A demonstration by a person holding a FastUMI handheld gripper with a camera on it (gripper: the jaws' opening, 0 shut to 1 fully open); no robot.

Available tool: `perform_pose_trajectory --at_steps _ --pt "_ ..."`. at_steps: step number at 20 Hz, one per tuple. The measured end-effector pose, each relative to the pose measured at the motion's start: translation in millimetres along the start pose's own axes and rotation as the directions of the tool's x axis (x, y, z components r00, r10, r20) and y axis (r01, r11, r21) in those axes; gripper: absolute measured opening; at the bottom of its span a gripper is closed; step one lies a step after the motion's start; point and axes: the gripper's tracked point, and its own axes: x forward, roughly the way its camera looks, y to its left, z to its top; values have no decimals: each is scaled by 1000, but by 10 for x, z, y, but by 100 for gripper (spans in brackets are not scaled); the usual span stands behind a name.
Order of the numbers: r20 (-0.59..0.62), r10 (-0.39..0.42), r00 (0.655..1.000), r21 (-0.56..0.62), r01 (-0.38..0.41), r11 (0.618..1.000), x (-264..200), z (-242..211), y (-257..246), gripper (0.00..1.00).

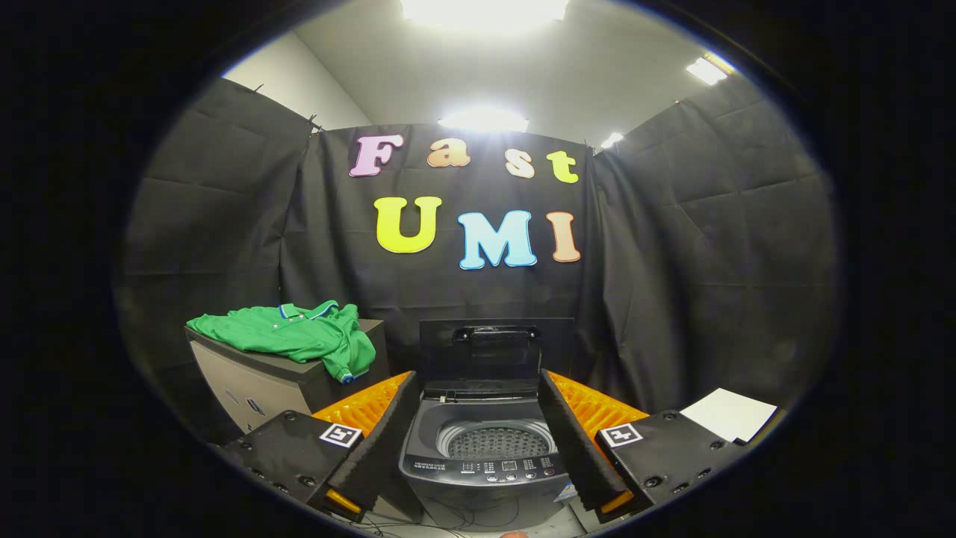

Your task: Put the clothes into the washing machine and then close the washing machine lid.

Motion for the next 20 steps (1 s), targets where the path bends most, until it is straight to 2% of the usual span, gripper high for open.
perform_pose_trajectory --at_steps 12,20 --pt "5 13 1000 19 -13 1000 82 86 105 100" --pt "17 89 996 34 -90 995 392 482 459 100"
